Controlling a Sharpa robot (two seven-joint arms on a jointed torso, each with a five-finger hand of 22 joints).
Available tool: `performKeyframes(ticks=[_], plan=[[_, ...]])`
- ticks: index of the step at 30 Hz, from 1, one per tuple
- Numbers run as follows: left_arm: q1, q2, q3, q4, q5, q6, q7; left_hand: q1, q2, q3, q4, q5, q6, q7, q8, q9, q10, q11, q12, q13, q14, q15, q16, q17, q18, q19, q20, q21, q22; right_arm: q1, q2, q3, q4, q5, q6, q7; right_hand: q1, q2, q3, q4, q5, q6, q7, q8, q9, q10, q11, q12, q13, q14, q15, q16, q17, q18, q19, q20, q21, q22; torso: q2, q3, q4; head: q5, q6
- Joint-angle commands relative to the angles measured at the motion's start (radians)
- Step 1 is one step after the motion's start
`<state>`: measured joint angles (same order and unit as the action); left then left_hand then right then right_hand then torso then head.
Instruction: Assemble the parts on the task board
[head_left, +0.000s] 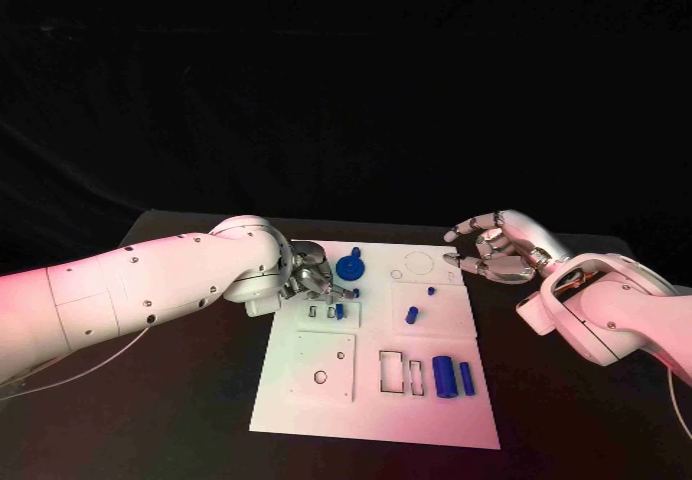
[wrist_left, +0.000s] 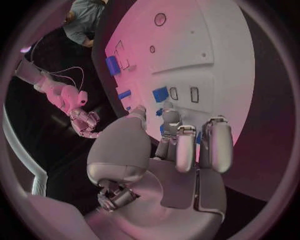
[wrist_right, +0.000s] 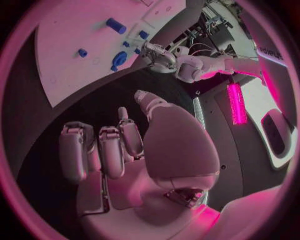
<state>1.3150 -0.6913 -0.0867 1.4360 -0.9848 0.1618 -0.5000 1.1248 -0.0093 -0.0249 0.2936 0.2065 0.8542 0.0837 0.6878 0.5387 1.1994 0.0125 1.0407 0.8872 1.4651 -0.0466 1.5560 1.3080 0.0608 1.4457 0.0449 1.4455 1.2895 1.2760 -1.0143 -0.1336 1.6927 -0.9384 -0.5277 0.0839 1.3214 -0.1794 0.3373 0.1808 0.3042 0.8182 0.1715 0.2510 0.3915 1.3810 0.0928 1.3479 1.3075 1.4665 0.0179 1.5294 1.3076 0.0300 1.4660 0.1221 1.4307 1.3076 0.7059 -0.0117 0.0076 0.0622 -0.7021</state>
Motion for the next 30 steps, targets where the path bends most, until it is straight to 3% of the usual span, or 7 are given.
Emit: performKeyframes(ticks=[1,9,20,30], plan=[[0.002,0.012,-0.001,-0.006,-0.028,0.046,-0.023,-0.013,0.001,-0.007,0.002,-0.004,-0.010,-0.001,0.005,0.003,0.004,-0.002,0.008,0.003,0.101,-0.005,0.006,0.249,-0.006,0.006,0.001,0.005,0.001,0.000,0.002,0.000,-0.003,0.001,0.005,-0.006,-0.003,-0.010,0.006,0.000,0.003,0.008,-0.001,0.006,0.001,0.000,-0.008,0.001,0.056,0.075,-0.008,-0.006,0.146,0.009,0.016,-0.007,0.000,0.159,0.000,-0.0007,0.0007,0.000,-0.002],[0.003,0.033,-0.006,-0.019,-0.032,0.058,-0.025,-0.005,0.006,-0.008,0.001,0.002,-0.014,-0.002,0.010,0.012,0.004,-0.003,0.014,0.009,0.102,-0.006,0.007,0.251,-0.006,0.006,0.001,0.007,0.005,0.000,0.006,0.000,-0.008,0.001,0.007,-0.010,-0.004,-0.011,0.006,0.001,0.006,0.008,-0.001,0.007,0.001,-0.001,-0.008,0.000,0.055,0.075,-0.008,-0.006,0.144,0.009,0.015,-0.007,-0.002,0.158,0.002,-0.0025,-0.0002,-0.001,-0.005],[0.003,0.040,-0.009,-0.021,-0.033,0.070,-0.027,0.026,0.011,-0.006,0.000,0.014,-0.024,-0.002,0.016,0.029,-0.001,-0.003,0.019,0.013,0.103,-0.006,0.009,0.253,-0.007,0.007,0.001,0.010,0.011,0.000,0.013,0.000,-0.017,0.001,0.009,-0.014,-0.006,-0.011,0.007,0.002,0.008,0.008,-0.001,0.008,0.002,-0.002,-0.009,-0.001,0.054,0.074,-0.008,-0.007,0.143,0.010,0.013,-0.007,-0.005,0.155,0.002,-0.0011,0.0015,-0.002,-0.011],[0.003,0.041,-0.009,-0.019,-0.032,0.081,-0.028,0.076,0.025,0.017,-0.001,0.021,-0.031,-0.003,0.015,0.043,-0.002,-0.004,0.025,0.020,0.104,-0.006,0.011,0.257,-0.007,0.006,0.001,0.013,0.015,-0.001,0.018,0.000,-0.023,0.001,0.010,-0.015,-0.006,-0.011,0.009,0.003,0.011,0.008,-0.001,0.009,0.002,-0.001,-0.009,0.000,0.054,0.074,-0.008,-0.007,0.142,0.010,0.013,-0.007,-0.006,0.154,0.001,-0.0017,-0.0006,-0.002,-0.016]])
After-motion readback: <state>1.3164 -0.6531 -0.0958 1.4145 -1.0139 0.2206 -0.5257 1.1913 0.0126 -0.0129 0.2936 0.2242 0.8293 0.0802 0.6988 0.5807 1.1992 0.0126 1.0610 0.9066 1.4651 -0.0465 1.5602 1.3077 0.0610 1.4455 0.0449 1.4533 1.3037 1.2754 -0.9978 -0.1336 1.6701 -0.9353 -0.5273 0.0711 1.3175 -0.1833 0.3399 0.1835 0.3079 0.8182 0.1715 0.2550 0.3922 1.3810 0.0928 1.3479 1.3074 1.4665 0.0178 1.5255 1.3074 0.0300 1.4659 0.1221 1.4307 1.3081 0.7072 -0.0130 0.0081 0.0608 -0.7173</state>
